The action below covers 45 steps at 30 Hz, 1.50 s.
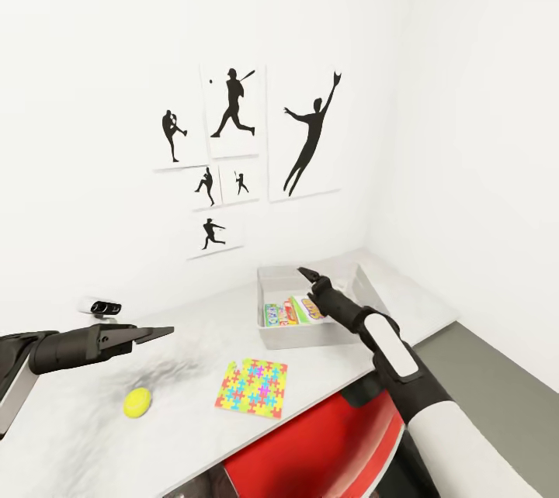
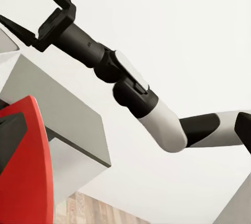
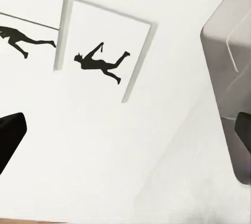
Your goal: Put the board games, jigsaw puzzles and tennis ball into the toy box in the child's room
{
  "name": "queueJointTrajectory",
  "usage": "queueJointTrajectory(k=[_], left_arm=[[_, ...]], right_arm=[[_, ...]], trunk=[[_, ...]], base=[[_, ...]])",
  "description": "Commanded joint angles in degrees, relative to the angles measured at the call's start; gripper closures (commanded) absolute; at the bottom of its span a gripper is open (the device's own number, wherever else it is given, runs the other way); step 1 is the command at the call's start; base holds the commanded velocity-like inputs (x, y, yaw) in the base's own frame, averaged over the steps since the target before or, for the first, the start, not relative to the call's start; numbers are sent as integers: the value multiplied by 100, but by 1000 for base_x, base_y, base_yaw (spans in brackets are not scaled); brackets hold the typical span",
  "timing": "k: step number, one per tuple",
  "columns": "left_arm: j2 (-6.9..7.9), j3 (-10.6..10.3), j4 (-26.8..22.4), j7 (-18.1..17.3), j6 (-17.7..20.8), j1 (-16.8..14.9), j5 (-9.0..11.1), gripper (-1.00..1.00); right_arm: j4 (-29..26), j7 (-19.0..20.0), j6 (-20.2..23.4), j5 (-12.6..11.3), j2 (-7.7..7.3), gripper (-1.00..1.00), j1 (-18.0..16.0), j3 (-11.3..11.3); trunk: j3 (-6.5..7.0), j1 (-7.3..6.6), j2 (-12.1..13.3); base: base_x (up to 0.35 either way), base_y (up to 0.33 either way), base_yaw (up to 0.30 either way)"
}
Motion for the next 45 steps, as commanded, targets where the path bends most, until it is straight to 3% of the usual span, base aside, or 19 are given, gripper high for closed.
queueJointTrajectory(k=[1, 6, 10, 13, 16, 26, 37, 45], left_arm=[[2, -2, -1, -21, 61, -5, -2, -100], [2, -2, -12, -21, 61, -5, -8, -100], [2, -4, -25, -21, 61, -5, -7, -100], [5, 5, -27, -21, 61, -5, -2, -100], [10, 33, -27, -21, 61, -5, 0, -100], [12, 44, -47, -21, 61, -5, 0, -100], [11, 46, -62, -21, 61, -5, 0, -100], [11, 7, -63, -21, 61, -5, -12, -100]], right_arm=[[-120, 3, 90, -16, -82, -100, 29, 3], [-1073, 26, 678, -20, -520, -100, 618, 0], [-1829, 50, 882, -20, -687, -100, 1231, -27], [-2321, 56, 921, -20, -807, -100, 1450, -34], [-2584, 62, 928, -24, -1024, -100, 1523, -18], [-2657, 38, 914, -20, -1099, -100, 1542, -7], [-2657, -43, 874, -12, -1073, -100, 1542, -3], [-2683, -326, 871, -11, -1030, -100, 1542, 27]], trunk=[[-13, 4, -13], [-13, 4, -13], [-13, 4, -13], [-13, 4, -13], [-13, 4, -13], [11, 4, -13], [24, 4, -13], [24, 4, -13]], base=[[-1, 1, 0], [-1, 0, 0], [-153, 13, 0], [-193, 41, 0], [-49, 11, 0], [-7, 1, 49], [0, 0, 70], [0, 0, 1]])
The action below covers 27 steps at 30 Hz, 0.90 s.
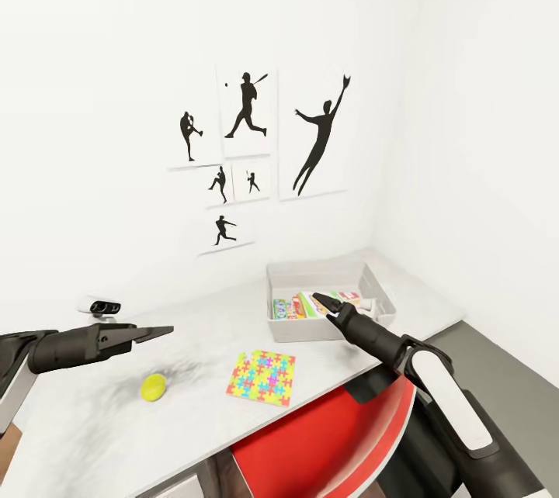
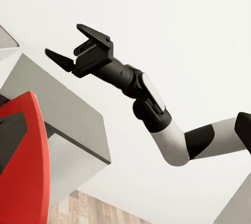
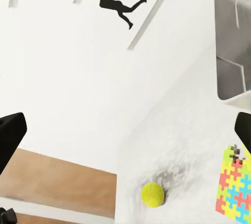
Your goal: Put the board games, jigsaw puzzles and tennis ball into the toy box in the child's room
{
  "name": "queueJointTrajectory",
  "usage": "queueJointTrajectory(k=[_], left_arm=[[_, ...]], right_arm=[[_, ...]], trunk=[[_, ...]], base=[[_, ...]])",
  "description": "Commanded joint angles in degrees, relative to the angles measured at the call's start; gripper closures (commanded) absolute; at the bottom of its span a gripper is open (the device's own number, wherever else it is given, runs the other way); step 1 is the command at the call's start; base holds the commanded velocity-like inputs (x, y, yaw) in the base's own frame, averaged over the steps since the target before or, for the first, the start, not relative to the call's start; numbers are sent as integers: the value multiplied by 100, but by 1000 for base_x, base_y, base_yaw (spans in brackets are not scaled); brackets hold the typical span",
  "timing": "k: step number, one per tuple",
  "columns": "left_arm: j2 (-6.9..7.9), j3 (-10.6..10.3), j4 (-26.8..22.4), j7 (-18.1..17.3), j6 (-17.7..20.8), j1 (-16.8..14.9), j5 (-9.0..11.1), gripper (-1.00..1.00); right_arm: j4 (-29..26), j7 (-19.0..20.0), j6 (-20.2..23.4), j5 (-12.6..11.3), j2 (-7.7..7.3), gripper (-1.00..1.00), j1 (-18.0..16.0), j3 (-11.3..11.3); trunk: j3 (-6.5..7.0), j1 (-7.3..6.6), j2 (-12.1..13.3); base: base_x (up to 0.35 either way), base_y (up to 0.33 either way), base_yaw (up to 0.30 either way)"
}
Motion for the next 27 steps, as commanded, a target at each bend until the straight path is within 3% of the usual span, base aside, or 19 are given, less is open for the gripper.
queueJointTrajectory(k=[1, 7, 15, 23, 27], left_arm=[[2, -8, -1, -21, 61, -5, -3, -100], [2, -16, -1, -21, 61, -5, -7, -100], [2, -13, -1, -21, 61, -5, -23, -100], [4, 7, -1, -21, 61, -5, -29, -100], [10, 25, -1, -21, 61, -5, -40, -100]], right_arm=[[-31, -30, 13, -23, 0, -100, -6, 6], [-100, -184, 47, 7, 1, -100, -6, 6], [-112, -801, 88, 669, 26, -100, -14, -15], [-119, -885, 250, 767, 31, -100, -15, -14], [-329, -923, 244, 780, 24, -100, -15, 117]], trunk=[[-14, 4, -13], [-14, 4, -13], [-14, 4, -13], [-14, 4, -13], [-13, 4, -13]], base=[[0, 0, 0], [-119, 0, 0], [-72, 0, 0], [-2, 0, 0], [0, 0, 0]])
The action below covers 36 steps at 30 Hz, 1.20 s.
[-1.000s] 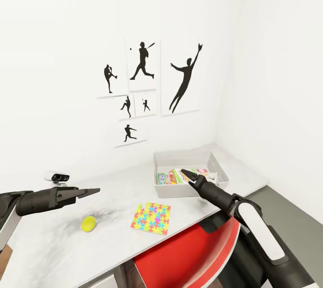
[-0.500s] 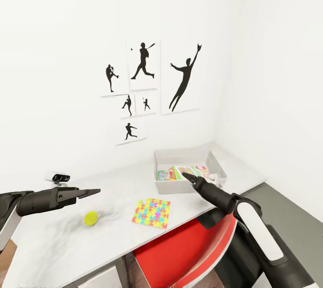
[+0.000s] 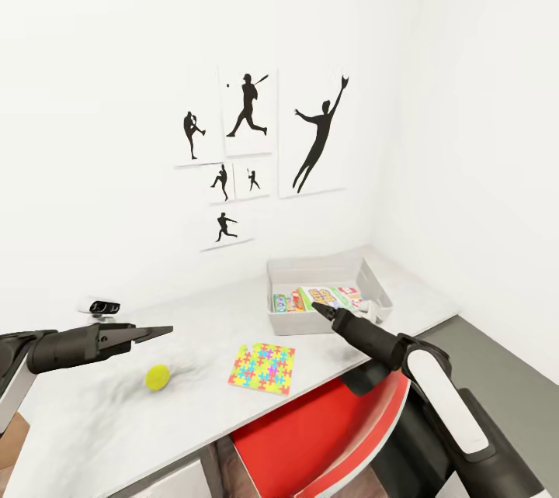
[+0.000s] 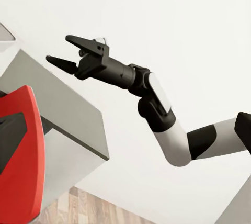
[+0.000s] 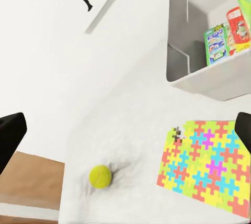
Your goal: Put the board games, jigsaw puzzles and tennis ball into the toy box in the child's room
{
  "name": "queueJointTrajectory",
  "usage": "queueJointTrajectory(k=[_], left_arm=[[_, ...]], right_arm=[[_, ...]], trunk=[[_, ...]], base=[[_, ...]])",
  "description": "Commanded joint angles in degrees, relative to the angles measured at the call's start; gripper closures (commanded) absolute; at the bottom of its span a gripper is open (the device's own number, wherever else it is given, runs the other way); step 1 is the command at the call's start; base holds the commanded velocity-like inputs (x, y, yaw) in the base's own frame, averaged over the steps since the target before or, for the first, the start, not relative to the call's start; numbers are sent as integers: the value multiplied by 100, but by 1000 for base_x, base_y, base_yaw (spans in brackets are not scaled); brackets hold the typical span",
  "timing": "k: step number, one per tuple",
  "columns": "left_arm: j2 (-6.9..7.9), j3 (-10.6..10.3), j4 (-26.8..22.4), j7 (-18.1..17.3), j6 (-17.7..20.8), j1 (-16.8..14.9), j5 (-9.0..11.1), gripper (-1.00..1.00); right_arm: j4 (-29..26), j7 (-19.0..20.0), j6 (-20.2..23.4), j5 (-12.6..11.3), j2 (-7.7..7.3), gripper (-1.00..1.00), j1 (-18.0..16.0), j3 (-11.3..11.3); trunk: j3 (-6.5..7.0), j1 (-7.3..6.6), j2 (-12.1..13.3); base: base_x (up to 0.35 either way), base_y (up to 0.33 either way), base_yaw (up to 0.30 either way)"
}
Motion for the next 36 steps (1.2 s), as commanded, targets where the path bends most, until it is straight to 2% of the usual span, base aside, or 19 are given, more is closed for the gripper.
queueJointTrajectory(k=[1, 7, 36], left_arm=[[3, 0, -1, -20, 61, -5, -2, -100], [11, 9, -1, -20, 61, -5, -6, -100], [47, 22, 7, -20, 61, -5, 25, -100]], right_arm=[[-45, -61, -10, -55, -8, -100, -7, 46], [-101, -73, -39, -52, -6, -100, -7, 114], [-98, -82, -42, -52, -5, -100, -7, 127]], trunk=[[-10, 4, -13], [35, 4, -13], [304, 4, -13]], base=[[0, 0, 0], [0, 0, 0], [0, 0, 0]])
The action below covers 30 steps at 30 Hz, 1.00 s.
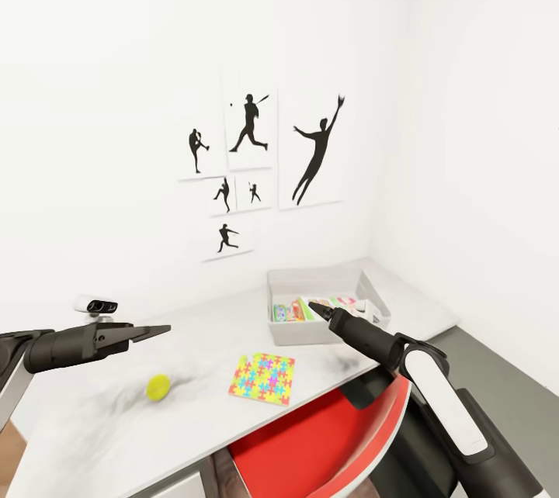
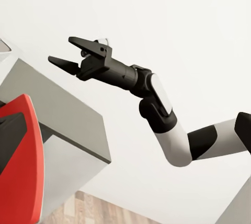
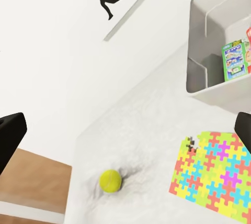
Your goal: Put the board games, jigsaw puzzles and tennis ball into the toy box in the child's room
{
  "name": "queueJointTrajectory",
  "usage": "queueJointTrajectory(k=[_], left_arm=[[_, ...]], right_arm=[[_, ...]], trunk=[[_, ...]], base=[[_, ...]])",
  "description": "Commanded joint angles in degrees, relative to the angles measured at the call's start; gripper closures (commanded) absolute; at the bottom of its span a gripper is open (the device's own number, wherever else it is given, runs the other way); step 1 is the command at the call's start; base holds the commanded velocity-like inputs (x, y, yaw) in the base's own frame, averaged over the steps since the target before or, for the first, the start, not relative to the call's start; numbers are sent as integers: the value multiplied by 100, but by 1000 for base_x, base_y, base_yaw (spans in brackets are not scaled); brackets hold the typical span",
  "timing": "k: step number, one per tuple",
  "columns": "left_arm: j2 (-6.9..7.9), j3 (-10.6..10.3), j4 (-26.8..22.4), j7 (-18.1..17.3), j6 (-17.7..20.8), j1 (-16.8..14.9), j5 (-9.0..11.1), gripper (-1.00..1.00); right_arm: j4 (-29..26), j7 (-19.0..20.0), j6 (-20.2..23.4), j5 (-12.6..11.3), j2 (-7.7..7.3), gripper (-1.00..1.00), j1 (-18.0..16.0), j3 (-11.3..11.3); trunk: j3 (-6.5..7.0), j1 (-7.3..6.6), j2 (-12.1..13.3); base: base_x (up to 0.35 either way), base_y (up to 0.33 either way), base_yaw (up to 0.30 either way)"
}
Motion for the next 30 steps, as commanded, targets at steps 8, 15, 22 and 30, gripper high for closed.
queueJointTrajectory(k=[8, 15, 22, 30], left_arm=[[2, 1, 8, -22, 61, -1, -9, -100], [-14, -4, 12, -22, 56, -1, -28, -100], [-22, -11, 9, -22, 55, -1, -47, -100], [-16, -7, 14, -22, 55, -1, -52, -100]], right_arm=[[-2, -170, 25, -61, 9, -100, -3, 9], [-6, -816, 34, -58, 130, -100, -3, 102], [-7, -1165, 26, -51, 186, -100, -3, 220], [-7, -1755, 54, -27, 456, -100, -5, 571]], trunk=[[72, 3, -4], [97, 3, -4], [98, 3, -4], [98, 3, -4]], base=[[0, 0, 0], [-39, 0, 0], [-98, 0, 0], [-9, 0, 0]])
